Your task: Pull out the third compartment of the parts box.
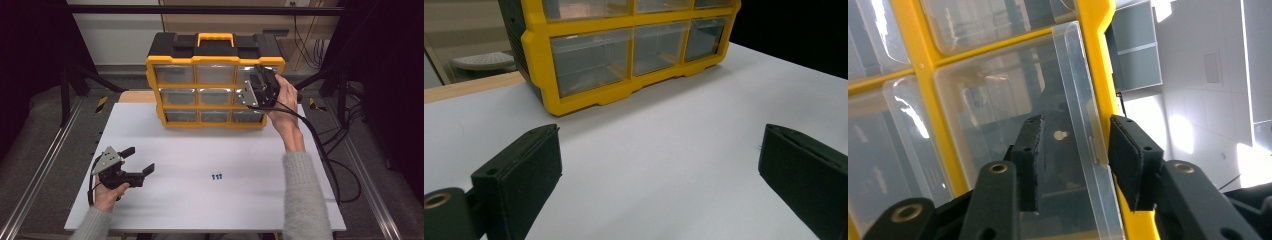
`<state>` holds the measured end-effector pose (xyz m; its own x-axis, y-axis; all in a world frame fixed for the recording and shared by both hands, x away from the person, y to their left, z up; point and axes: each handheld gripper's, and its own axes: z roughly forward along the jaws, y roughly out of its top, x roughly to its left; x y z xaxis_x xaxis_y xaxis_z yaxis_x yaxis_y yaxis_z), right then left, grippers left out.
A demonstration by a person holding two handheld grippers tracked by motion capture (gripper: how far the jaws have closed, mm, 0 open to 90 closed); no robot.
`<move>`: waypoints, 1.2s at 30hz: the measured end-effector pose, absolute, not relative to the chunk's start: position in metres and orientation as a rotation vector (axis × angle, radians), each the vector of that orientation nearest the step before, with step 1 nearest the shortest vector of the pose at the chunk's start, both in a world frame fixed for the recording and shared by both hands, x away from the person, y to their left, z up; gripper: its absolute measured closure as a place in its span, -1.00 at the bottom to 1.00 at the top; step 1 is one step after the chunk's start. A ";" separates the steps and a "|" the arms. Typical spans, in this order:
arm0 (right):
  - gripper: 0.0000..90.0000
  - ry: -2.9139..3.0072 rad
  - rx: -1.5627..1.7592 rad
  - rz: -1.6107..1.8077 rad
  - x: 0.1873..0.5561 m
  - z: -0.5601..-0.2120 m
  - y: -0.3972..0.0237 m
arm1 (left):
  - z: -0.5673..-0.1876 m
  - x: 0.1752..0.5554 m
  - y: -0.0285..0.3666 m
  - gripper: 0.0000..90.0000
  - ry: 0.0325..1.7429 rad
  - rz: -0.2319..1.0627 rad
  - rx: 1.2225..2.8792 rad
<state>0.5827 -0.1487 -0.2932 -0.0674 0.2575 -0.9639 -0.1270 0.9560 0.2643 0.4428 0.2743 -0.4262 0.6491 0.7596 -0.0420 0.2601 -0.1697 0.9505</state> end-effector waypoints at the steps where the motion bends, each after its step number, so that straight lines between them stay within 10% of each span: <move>1: 0.35 1.606 0.100 0.313 0.583 -0.293 -0.149 | -0.426 0.443 0.274 -0.93 0.831 0.548 1.732; 36: 0.69 1.575 0.015 0.234 0.574 -0.291 -0.149 | -0.426 0.443 0.275 -0.93 0.833 0.552 1.728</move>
<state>0.5739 -0.1488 -0.2911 -0.0212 0.1571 -0.9874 -0.1374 0.9777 0.1585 0.4426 0.2748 -0.4260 0.6461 0.7621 -0.0417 0.2583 -0.1669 0.9515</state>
